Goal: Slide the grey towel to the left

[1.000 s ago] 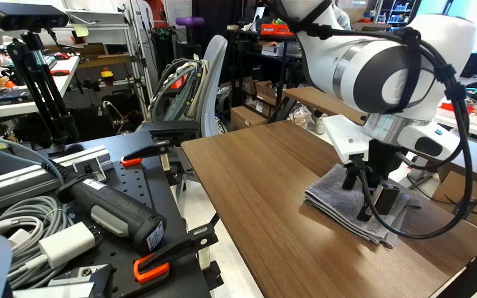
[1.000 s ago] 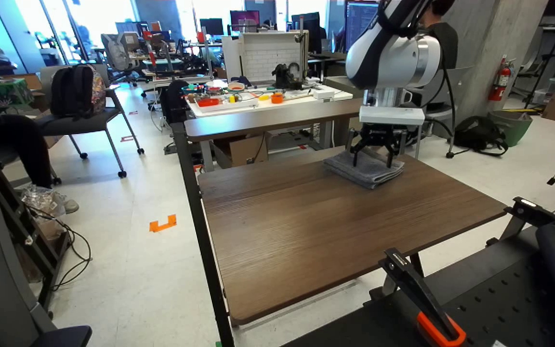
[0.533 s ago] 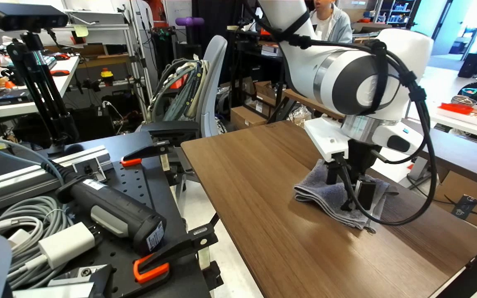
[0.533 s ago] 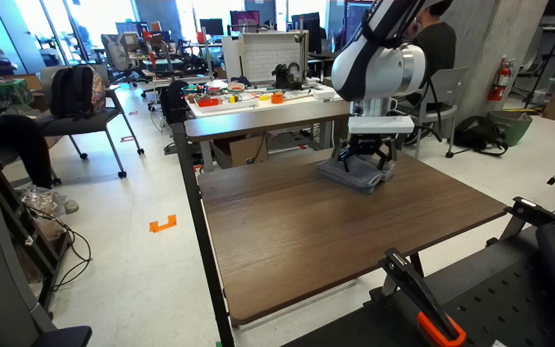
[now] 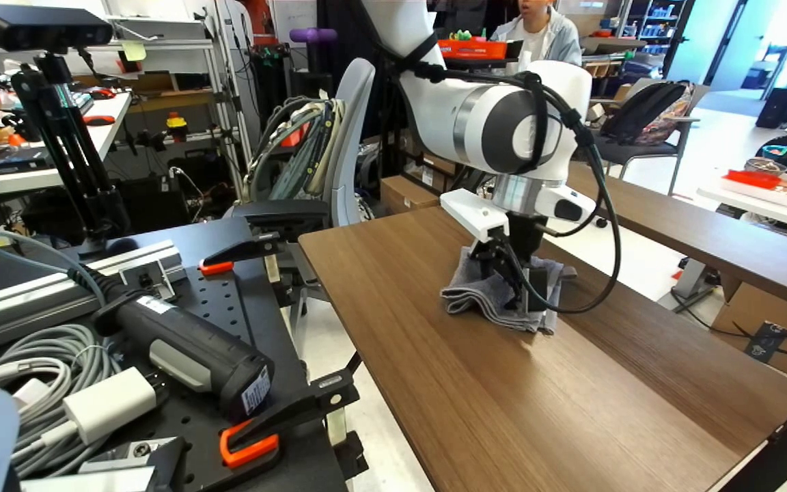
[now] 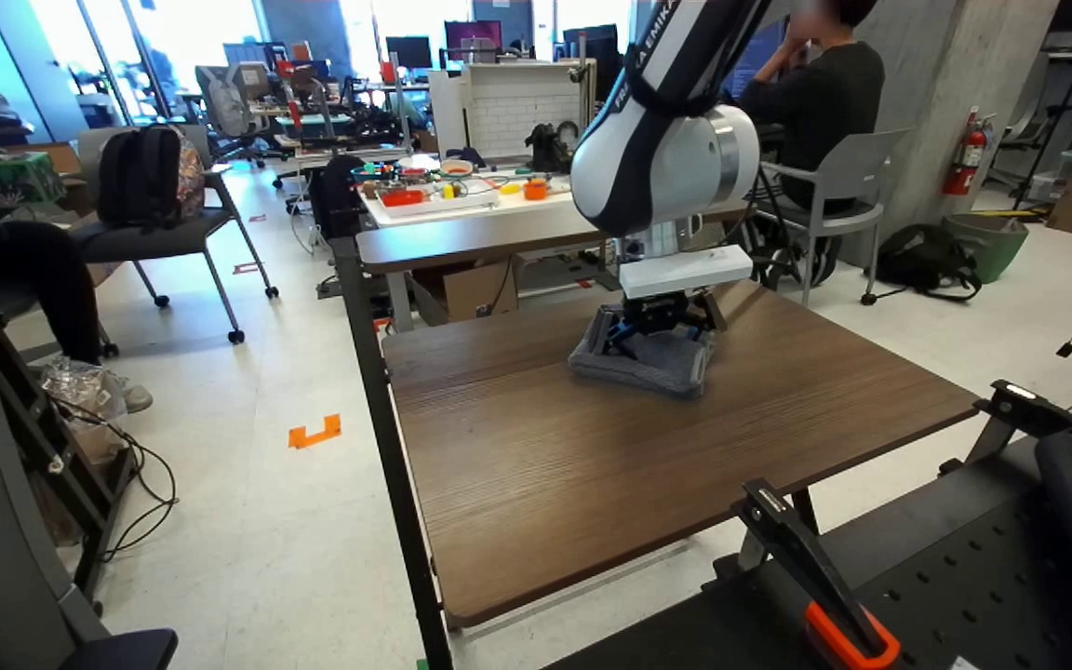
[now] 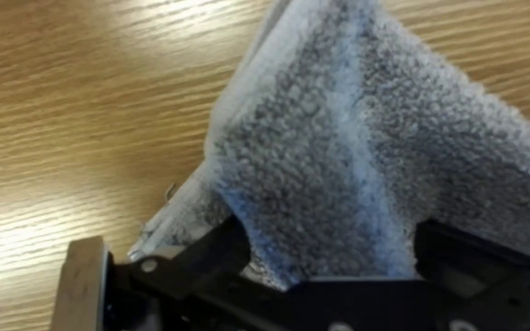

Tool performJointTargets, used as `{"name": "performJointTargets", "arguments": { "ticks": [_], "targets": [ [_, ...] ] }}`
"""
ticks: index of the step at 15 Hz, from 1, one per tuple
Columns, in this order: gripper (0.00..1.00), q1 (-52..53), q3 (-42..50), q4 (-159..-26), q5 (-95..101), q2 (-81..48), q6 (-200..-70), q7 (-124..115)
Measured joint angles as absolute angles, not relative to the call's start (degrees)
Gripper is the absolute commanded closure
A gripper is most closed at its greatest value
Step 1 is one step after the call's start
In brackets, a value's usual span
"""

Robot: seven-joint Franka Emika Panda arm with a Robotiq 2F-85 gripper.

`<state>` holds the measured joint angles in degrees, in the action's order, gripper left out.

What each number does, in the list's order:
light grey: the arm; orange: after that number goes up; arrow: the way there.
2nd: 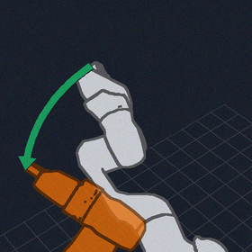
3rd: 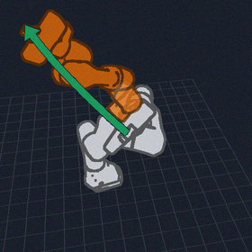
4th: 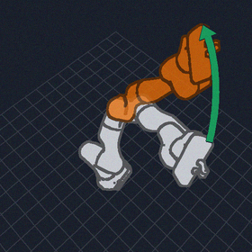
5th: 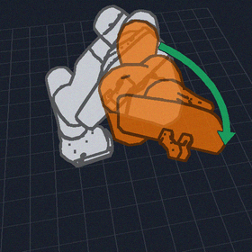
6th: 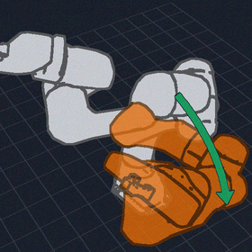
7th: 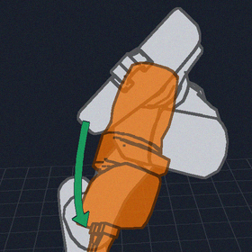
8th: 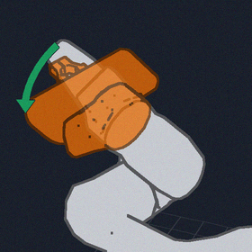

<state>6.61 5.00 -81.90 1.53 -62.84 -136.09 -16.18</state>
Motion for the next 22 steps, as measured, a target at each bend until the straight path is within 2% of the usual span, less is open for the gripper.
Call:
{"name": "performJointTargets", "arguments": {
  "ticks": [9, 14, 22],
  "targets": [
    [0.00, 18.6, 5.1, -82.4, 5.4, -62.6, -136.0, -20.9],
    [0.00, 21.0, 5.2, -83.1, 5.5, -62.1, -135.9, -22.3],
    [0.00, 21.6, 5.3, -99.5, 5.5, -46.5, -136.1, -25.5]
  ]
}}
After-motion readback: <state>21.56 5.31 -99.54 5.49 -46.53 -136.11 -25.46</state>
